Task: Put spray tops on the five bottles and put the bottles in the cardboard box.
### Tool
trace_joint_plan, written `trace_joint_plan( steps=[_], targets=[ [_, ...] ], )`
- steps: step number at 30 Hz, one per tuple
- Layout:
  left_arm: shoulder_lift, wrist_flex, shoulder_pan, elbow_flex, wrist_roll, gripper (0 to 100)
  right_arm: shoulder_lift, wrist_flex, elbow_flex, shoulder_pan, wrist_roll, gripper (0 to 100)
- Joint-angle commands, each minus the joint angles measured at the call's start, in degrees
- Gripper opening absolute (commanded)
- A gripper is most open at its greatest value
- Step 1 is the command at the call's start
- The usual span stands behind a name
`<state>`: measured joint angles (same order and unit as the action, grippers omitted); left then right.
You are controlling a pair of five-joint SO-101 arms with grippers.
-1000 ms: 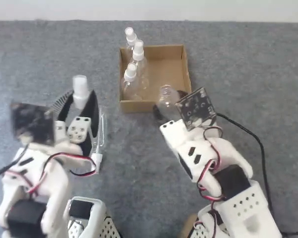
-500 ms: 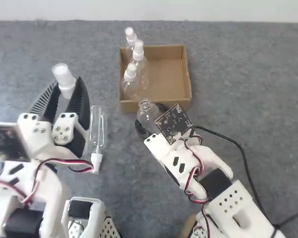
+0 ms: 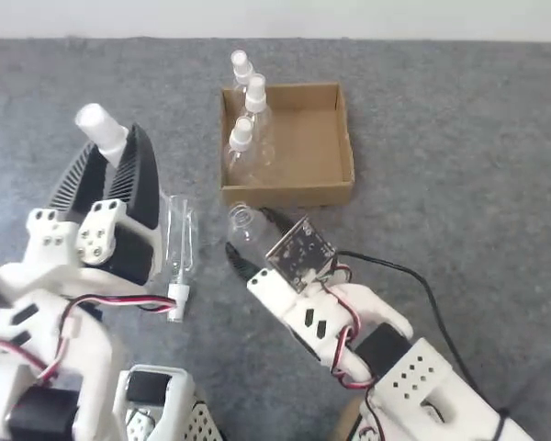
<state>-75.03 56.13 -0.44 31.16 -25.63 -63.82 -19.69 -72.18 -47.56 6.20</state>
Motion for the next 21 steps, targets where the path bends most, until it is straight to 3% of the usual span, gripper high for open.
trace_joint_plan(
  steps=[1, 11, 21],
  targets=[
    [-0.53, -1.67, -0.18, -0.66, -2.99, 1, -1.80, 3.91, -0.44, -2.33, 0.62, 8.0],
    [-0.53, -8.26, 0.26, 5.93, -5.19, 1, -1.63, 6.29, -1.58, -3.47, 0.44, 8.2],
    [-0.53, -8.97, 0.35, 6.37, -5.19, 1, -1.27, 6.29, -1.58, -5.85, 0.79, 8.2]
  ],
)
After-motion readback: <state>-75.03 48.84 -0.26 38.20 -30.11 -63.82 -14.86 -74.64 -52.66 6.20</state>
